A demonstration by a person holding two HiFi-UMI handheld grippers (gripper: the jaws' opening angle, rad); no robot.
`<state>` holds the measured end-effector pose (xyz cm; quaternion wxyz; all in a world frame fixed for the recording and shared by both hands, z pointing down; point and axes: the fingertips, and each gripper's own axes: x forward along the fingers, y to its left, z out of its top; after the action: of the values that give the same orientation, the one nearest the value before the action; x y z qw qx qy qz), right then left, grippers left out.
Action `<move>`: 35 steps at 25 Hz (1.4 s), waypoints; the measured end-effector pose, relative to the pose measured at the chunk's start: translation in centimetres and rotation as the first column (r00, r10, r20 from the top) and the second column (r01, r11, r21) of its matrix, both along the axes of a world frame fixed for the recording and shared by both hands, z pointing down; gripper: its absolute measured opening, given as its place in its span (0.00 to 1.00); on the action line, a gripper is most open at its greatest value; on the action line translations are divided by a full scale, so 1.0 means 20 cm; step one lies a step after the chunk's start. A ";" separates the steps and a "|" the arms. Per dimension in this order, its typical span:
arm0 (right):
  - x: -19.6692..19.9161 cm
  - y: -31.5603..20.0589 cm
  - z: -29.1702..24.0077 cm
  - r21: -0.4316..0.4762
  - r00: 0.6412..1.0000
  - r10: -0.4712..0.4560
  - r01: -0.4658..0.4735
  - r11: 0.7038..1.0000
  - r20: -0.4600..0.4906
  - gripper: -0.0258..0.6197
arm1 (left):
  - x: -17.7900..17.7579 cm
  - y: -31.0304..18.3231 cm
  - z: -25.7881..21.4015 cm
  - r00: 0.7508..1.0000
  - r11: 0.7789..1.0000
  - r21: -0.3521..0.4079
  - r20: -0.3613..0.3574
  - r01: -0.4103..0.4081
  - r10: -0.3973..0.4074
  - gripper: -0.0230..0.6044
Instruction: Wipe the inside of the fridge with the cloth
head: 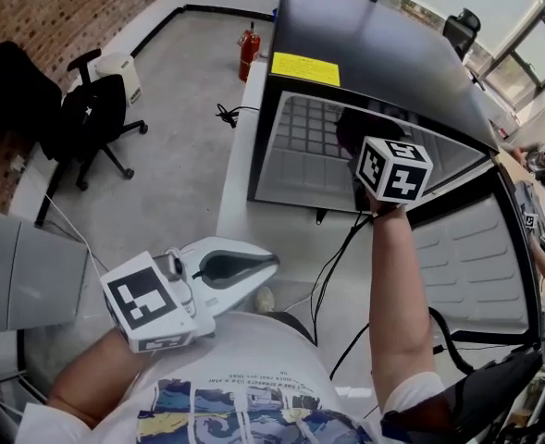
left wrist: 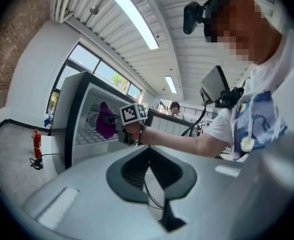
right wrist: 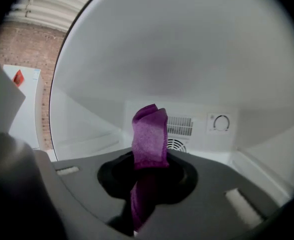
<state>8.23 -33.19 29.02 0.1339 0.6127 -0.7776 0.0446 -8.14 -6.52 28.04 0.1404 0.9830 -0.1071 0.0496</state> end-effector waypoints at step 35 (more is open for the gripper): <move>0.42 0.09 0.27 -0.059 0.978 0.178 -0.185 0.981 -0.111 0.13 | 0.23 -0.05 0.03 0.996 0.996 -0.024 -0.015 -0.085 0.084 0.04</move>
<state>16.65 -31.32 34.41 0.1912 0.6777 -0.7082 0.0514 -3.47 -7.47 28.56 0.1510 0.9852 -0.0639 0.0497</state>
